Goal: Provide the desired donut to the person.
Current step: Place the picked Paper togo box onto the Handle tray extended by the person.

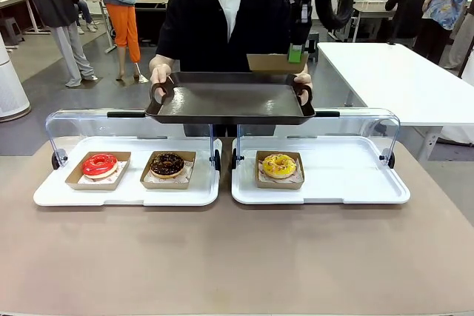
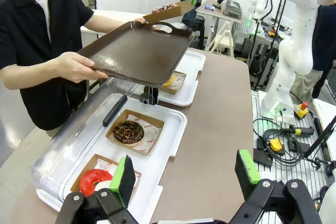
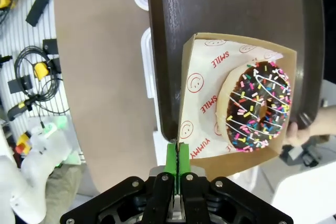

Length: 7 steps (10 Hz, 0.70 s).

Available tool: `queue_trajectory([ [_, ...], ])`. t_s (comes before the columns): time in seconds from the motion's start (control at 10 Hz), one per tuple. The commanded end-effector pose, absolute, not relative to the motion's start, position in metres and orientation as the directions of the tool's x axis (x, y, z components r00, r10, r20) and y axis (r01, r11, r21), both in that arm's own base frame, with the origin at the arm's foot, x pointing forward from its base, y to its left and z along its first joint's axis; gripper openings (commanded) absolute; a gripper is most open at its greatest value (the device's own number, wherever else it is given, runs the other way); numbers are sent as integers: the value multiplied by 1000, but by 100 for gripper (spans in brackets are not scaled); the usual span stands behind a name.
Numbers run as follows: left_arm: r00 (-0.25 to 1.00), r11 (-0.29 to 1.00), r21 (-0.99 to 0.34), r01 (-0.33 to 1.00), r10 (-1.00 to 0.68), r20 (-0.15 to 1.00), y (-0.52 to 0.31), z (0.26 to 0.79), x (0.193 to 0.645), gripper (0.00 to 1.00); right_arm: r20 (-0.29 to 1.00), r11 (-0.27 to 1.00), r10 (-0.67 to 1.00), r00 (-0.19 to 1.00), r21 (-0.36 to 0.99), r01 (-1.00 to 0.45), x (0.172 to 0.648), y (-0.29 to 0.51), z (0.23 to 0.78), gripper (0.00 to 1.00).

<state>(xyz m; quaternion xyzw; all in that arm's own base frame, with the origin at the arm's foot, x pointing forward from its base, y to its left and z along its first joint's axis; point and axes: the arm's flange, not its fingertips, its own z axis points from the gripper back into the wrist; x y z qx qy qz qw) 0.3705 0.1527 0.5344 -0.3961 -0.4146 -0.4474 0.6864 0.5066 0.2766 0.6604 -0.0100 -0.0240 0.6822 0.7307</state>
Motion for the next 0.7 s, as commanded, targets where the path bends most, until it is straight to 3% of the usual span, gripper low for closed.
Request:
queue_trajectory([
  [0.0,264,299,-179,937,-272,925,152,538,371,100,-20,55,998,57,-65,-996,517,287,659,1],
  [0.3,264,299,-179,937,-272,925,152,538,371,100,-28,-10,1000,-8,-56,-998,520,284,654,1],
  [0.6,264,299,-179,937,-272,925,152,538,371,100,-7,33,999,34,-46,-998,513,285,645,1],
])
